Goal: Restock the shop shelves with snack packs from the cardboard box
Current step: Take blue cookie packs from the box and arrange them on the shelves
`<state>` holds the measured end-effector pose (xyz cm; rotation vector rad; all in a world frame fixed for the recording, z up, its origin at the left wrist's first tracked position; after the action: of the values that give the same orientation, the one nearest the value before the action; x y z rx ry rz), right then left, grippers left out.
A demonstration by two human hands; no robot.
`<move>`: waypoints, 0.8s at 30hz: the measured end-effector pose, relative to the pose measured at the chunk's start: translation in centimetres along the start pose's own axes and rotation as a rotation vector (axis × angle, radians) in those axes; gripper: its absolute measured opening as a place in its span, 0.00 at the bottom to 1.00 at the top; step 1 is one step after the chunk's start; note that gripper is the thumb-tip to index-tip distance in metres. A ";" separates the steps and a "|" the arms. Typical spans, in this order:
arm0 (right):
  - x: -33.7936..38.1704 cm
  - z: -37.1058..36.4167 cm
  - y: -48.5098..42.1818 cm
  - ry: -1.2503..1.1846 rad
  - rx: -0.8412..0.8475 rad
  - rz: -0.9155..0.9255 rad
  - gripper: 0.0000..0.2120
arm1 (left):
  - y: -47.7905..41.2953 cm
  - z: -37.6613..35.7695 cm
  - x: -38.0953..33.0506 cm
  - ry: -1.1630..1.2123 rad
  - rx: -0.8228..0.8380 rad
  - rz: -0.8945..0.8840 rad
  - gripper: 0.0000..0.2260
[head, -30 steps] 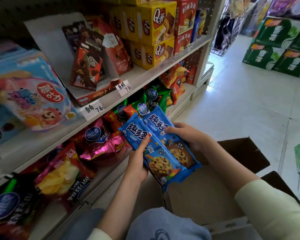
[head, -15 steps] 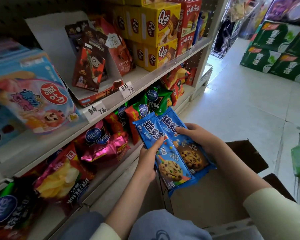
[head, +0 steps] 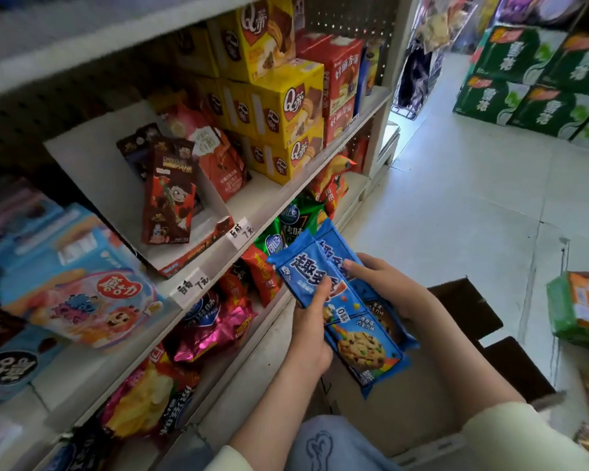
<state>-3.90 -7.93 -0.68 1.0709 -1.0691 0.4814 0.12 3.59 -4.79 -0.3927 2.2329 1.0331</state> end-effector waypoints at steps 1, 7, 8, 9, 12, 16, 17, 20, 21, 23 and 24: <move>0.9 0.4 0.4 0.015 -0.001 0.007 0.14 | 0.5 -0.6 -0.4 0.001 -0.019 -0.002 0.21; 5.4 2.4 4.3 0.085 -0.007 -0.032 0.15 | 4.8 -5.2 -2.2 0.048 -0.126 -0.011 0.21; 6.4 2.7 5.0 0.122 -0.011 -0.035 0.15 | 5.5 -6.1 -2.7 0.052 -0.144 -0.016 0.22; 7.0 2.8 5.2 0.162 -0.016 -0.031 0.15 | 5.8 -6.5 -3.2 0.058 -0.160 -0.020 0.22; 10.2 4.0 7.2 0.208 -0.066 -0.035 0.18 | 7.5 -8.6 -5.0 0.020 -0.200 0.005 0.21; 14.0 4.6 11.4 0.207 -0.134 -0.047 0.16 | 11.3 -11.1 -7.8 -0.038 -0.213 0.036 0.24; 15.1 4.8 12.5 0.206 -0.149 -0.042 0.15 | 12.5 -11.9 -8.6 -0.048 -0.206 0.047 0.24; 18.7 5.2 15.1 0.203 -0.154 -0.019 0.12 | 15.6 -13.8 -11.0 -0.057 -0.185 0.067 0.23; 20.0 5.1 16.0 0.206 -0.144 -0.027 0.12 | 16.6 -14.4 -12.0 -0.043 -0.180 0.075 0.24; 22.6 4.6 17.6 0.223 -0.133 -0.035 0.12 | 18.7 -15.3 -13.9 -0.017 -0.184 0.071 0.26; 24.1 4.3 18.1 0.237 -0.131 -0.028 0.12 | 19.8 -15.8 -15.1 -0.005 -0.178 0.059 0.25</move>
<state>-9.03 -7.45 29.33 0.8886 -0.8627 0.4957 -5.29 4.42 24.18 -0.4017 2.1666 1.2685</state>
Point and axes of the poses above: each hand's wrist, its own y-axis away from the middle knuckle, its own z-axis out of the back of the hand, x = y × z, the point moved 9 cm from there along -y, towards the middle knuckle, and after that the axes turned 4 degrees about -y, right-handed, at the moved point
